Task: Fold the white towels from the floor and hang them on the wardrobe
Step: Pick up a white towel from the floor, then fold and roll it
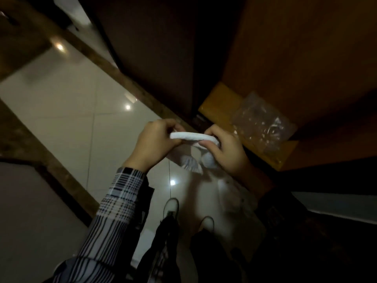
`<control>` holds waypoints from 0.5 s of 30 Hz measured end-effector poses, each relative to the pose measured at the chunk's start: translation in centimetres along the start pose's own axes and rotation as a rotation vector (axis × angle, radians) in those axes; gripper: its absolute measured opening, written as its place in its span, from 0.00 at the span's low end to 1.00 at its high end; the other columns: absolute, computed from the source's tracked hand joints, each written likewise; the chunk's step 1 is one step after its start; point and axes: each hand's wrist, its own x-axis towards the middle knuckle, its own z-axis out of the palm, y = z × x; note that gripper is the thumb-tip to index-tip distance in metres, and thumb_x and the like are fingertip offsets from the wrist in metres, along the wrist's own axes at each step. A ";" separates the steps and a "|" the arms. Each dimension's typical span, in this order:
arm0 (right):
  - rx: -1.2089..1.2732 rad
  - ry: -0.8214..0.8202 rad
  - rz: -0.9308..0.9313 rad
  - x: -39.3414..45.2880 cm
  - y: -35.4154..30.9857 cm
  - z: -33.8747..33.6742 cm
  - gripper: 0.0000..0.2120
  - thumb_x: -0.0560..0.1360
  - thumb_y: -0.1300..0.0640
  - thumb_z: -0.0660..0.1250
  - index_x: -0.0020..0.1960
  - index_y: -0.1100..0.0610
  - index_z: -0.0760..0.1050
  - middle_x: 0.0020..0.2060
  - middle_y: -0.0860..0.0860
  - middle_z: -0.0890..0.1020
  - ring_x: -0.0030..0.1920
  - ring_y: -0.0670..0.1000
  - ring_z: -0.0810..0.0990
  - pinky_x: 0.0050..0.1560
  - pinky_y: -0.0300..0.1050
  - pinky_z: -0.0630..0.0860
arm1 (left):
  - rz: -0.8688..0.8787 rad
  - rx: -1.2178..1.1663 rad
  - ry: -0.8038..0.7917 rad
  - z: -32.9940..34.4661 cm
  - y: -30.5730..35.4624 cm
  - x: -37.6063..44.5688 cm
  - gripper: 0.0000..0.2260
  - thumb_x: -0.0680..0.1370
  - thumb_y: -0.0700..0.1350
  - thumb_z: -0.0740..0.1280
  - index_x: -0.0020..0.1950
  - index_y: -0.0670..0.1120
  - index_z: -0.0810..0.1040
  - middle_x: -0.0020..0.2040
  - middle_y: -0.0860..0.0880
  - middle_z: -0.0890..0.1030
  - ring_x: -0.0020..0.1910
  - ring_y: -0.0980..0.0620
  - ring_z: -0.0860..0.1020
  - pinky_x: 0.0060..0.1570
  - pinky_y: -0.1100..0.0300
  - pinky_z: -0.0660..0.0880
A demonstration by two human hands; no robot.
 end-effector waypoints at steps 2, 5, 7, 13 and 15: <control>0.029 0.086 -0.087 1.2 -5.0 -2.9 0.06 0.73 0.58 0.70 0.42 0.62 0.77 0.35 0.51 0.79 0.36 0.44 0.75 0.36 0.29 0.67 | 0.014 -0.062 0.077 -4.4 3.0 -0.5 0.08 0.66 0.46 0.78 0.36 0.55 0.80 0.32 0.58 0.80 0.35 0.63 0.77 0.37 0.66 0.73; -0.027 0.190 -0.231 3.0 -11.3 -7.0 0.06 0.70 0.57 0.73 0.41 0.60 0.79 0.35 0.51 0.81 0.37 0.45 0.76 0.36 0.28 0.68 | 0.048 -0.127 0.148 -9.5 6.9 -0.9 0.10 0.62 0.48 0.80 0.32 0.55 0.79 0.30 0.58 0.79 0.33 0.65 0.76 0.33 0.71 0.69; -0.095 0.224 -0.281 4.4 -14.4 -9.7 0.10 0.70 0.49 0.73 0.40 0.57 0.79 0.34 0.48 0.81 0.35 0.45 0.76 0.35 0.33 0.70 | 0.084 -0.183 0.206 -12.4 9.2 -0.7 0.10 0.61 0.48 0.81 0.32 0.53 0.80 0.29 0.57 0.80 0.33 0.64 0.76 0.33 0.70 0.71; -0.327 0.181 -0.388 6.6 -20.1 -16.9 0.15 0.67 0.35 0.68 0.33 0.46 0.71 0.25 0.42 0.74 0.27 0.43 0.73 0.28 0.32 0.63 | 0.237 -0.356 0.334 -19.5 14.8 -0.4 0.07 0.65 0.43 0.78 0.34 0.49 0.81 0.31 0.58 0.81 0.35 0.65 0.78 0.35 0.71 0.72; -0.397 0.111 -0.380 6.7 -20.7 -18.9 0.15 0.69 0.44 0.73 0.32 0.43 0.68 0.23 0.40 0.71 0.28 0.40 0.73 0.29 0.31 0.63 | 0.278 -0.365 0.390 -21.6 15.7 -0.3 0.06 0.67 0.43 0.78 0.36 0.49 0.82 0.33 0.57 0.82 0.37 0.64 0.79 0.38 0.70 0.74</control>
